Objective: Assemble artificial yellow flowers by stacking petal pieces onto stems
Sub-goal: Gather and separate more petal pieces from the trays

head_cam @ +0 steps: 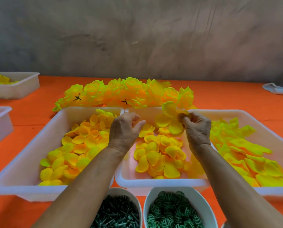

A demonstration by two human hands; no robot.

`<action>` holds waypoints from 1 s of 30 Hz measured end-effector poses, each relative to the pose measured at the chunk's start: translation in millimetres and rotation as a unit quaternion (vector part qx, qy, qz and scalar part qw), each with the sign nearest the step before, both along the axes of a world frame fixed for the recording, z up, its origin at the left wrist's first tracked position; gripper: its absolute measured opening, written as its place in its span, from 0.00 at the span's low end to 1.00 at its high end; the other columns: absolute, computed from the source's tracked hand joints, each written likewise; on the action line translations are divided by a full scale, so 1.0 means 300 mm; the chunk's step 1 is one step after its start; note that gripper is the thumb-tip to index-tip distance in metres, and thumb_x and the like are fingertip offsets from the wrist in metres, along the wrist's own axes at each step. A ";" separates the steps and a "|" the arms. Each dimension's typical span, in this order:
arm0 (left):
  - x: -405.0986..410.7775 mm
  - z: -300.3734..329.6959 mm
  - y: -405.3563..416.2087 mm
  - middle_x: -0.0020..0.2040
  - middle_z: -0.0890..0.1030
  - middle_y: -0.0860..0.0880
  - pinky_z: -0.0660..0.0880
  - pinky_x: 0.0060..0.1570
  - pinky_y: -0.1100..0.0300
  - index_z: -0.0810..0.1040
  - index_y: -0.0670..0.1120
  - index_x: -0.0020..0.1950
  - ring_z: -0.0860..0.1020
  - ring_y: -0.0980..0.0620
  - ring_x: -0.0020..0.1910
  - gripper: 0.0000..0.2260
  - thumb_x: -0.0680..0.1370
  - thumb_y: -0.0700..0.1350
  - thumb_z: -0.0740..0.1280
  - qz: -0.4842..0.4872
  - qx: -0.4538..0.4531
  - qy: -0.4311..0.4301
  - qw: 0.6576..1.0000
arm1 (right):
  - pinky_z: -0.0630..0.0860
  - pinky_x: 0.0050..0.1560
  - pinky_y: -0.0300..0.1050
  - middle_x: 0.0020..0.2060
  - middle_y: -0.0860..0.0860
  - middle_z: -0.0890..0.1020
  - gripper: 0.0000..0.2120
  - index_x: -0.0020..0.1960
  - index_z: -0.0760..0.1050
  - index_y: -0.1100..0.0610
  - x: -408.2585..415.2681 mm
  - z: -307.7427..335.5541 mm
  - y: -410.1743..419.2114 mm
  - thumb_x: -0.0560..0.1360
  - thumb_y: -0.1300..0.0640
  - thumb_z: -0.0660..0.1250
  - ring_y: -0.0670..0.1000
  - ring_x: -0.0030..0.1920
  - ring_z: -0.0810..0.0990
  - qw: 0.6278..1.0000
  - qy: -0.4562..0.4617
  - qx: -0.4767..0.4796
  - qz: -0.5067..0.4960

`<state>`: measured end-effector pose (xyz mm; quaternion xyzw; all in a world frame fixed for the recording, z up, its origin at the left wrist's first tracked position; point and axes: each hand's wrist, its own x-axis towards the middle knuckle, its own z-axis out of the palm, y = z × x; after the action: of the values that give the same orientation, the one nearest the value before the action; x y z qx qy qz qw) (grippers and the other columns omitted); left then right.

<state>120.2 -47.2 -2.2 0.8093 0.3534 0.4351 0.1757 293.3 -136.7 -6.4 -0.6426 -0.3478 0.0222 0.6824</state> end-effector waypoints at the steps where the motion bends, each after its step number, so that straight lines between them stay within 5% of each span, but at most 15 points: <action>1: 0.000 0.002 -0.002 0.45 0.83 0.43 0.76 0.41 0.55 0.82 0.40 0.51 0.80 0.46 0.40 0.14 0.73 0.49 0.72 -0.014 -0.013 -0.015 1.000 | 0.70 0.36 0.45 0.31 0.52 0.76 0.05 0.39 0.79 0.67 -0.012 -0.001 0.003 0.72 0.67 0.69 0.47 0.35 0.71 0.999 0.023 0.008 0.042; 4: 0.000 0.013 -0.018 0.47 0.83 0.46 0.79 0.46 0.55 0.79 0.42 0.58 0.81 0.51 0.44 0.30 0.67 0.63 0.69 -0.084 -0.119 -0.054 0.988 | 0.72 0.33 0.32 0.27 0.43 0.80 0.07 0.38 0.80 0.59 -0.049 -0.007 0.008 0.71 0.68 0.70 0.38 0.30 0.75 0.988 0.041 -0.009 0.151; 7: 0.006 0.005 -0.021 0.48 0.83 0.47 0.79 0.48 0.56 0.78 0.44 0.57 0.81 0.52 0.49 0.38 0.61 0.73 0.67 -0.146 -0.228 -0.085 0.959 | 0.71 0.29 0.32 0.24 0.43 0.79 0.11 0.33 0.79 0.55 -0.061 -0.015 0.013 0.69 0.68 0.72 0.38 0.27 0.73 0.981 0.035 -0.029 0.186; 10: 0.016 -0.010 -0.009 0.43 0.84 0.44 0.78 0.44 0.55 0.78 0.47 0.49 0.82 0.48 0.44 0.14 0.68 0.47 0.77 -0.173 -0.276 -0.112 0.939 | 0.66 0.25 0.33 0.21 0.43 0.74 0.12 0.29 0.76 0.57 -0.064 -0.015 0.014 0.66 0.66 0.75 0.40 0.24 0.67 0.984 0.044 -0.027 0.171; 12: 0.017 -0.018 0.002 0.38 0.83 0.47 0.78 0.39 0.60 0.78 0.48 0.46 0.81 0.54 0.38 0.13 0.68 0.36 0.76 -0.177 -0.289 -0.134 0.931 | 0.64 0.25 0.34 0.22 0.45 0.73 0.12 0.29 0.75 0.59 -0.065 -0.012 0.012 0.66 0.65 0.75 0.42 0.25 0.66 0.983 0.041 -0.031 0.177; 18: 0.016 -0.013 0.000 0.37 0.82 0.48 0.73 0.32 0.70 0.79 0.46 0.41 0.79 0.59 0.34 0.09 0.67 0.36 0.76 -0.189 -0.301 -0.165 0.920 | 0.68 0.31 0.39 0.32 0.55 0.77 0.05 0.38 0.79 0.62 -0.082 -0.003 0.003 0.70 0.68 0.70 0.49 0.32 0.71 0.961 0.052 -0.050 0.266; 23: 0.016 -0.023 0.014 0.37 0.81 0.48 0.75 0.38 0.67 0.79 0.47 0.40 0.79 0.56 0.36 0.07 0.70 0.35 0.73 -0.164 -0.272 -0.165 0.934 | 0.75 0.33 0.37 0.32 0.49 0.82 0.11 0.37 0.81 0.57 -0.074 -0.005 0.003 0.72 0.70 0.66 0.45 0.34 0.78 0.948 0.062 -0.074 0.302; 25: 0.019 -0.021 0.013 0.40 0.82 0.48 0.76 0.42 0.64 0.79 0.48 0.44 0.79 0.55 0.40 0.06 0.71 0.43 0.74 -0.167 -0.275 -0.175 0.930 | 0.74 0.31 0.36 0.29 0.47 0.82 0.10 0.37 0.80 0.58 -0.072 -0.008 0.004 0.71 0.71 0.68 0.43 0.30 0.78 0.949 0.064 -0.065 0.302; 28: 0.018 -0.020 0.005 0.48 0.83 0.48 0.78 0.48 0.57 0.77 0.48 0.54 0.81 0.52 0.48 0.23 0.64 0.55 0.76 -0.179 -0.287 -0.108 0.935 | 0.75 0.30 0.36 0.28 0.48 0.82 0.06 0.38 0.80 0.60 -0.074 -0.008 0.004 0.70 0.69 0.70 0.43 0.30 0.79 0.947 0.061 -0.055 0.309; 30: 0.018 -0.023 0.003 0.49 0.83 0.46 0.79 0.50 0.54 0.75 0.47 0.57 0.82 0.52 0.48 0.24 0.64 0.46 0.79 -0.189 -0.275 -0.078 0.939 | 0.77 0.32 0.38 0.31 0.49 0.83 0.03 0.40 0.80 0.60 -0.075 -0.004 0.002 0.67 0.65 0.73 0.45 0.32 0.81 0.941 0.083 -0.060 0.324</action>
<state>125.6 -46.3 -9.3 0.7448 0.2853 0.3412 0.4975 270.8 -136.0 -7.8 -0.5308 -0.4774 0.3156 0.6251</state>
